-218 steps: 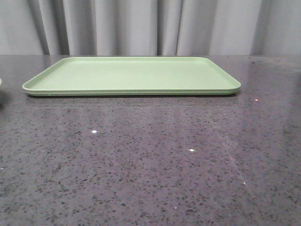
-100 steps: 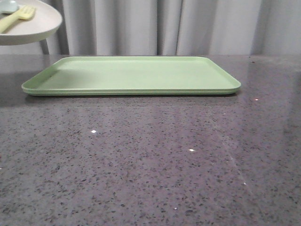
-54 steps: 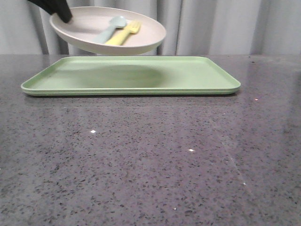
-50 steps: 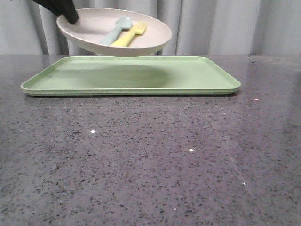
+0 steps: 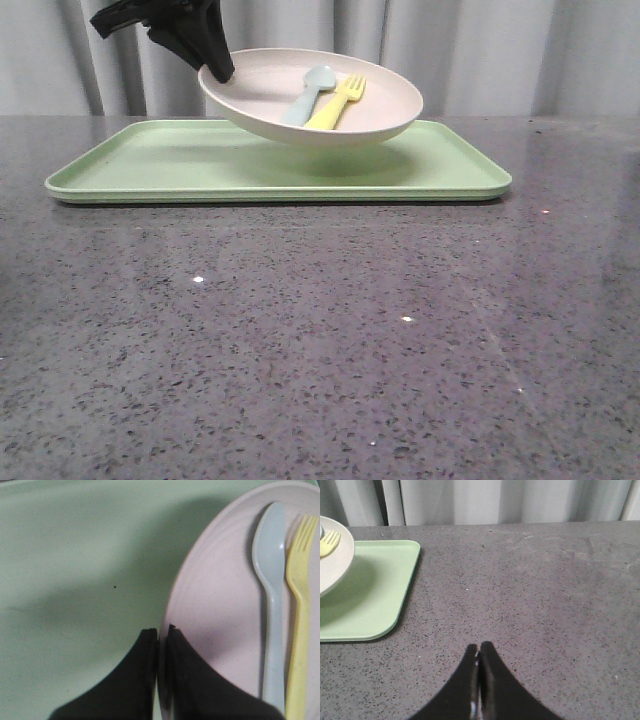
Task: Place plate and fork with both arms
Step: 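Carry the plate over the green tray and lower it onto it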
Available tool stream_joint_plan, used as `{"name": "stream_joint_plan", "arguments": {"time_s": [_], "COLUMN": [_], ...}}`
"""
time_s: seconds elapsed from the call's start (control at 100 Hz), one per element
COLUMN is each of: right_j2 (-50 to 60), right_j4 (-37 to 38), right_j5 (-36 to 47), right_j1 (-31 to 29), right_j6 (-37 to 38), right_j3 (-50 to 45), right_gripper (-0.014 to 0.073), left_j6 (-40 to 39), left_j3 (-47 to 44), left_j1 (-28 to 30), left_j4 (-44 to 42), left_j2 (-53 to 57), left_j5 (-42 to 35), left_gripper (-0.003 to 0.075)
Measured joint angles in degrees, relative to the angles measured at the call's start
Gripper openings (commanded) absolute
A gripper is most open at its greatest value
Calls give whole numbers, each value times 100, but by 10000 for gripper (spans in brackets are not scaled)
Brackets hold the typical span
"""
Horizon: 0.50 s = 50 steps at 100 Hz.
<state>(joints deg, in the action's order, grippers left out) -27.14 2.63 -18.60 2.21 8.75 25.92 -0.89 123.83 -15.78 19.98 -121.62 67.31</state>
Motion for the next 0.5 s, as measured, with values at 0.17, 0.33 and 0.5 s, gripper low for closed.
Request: {"name": "stream_joint_plan", "arguments": {"time_s": [0.17,0.33,0.5], "right_j2": [0,0,0], "right_j4": [0,0,0], "right_j5": [0,0,0], "right_j1": [0,0,0], "right_j6": [0,0,0], "right_j3": [0,0,0], "right_gripper": [-58,-58,-58], "left_j6": [-10,-10,-11], "left_j3": [0,0,10], "left_j1": [0,0,0], "left_j4": [-9,-24,45], "left_j2": [0,0,-48], "left_j5": [-83,-93,-93], "left_gripper": [-20,-4,104]}}
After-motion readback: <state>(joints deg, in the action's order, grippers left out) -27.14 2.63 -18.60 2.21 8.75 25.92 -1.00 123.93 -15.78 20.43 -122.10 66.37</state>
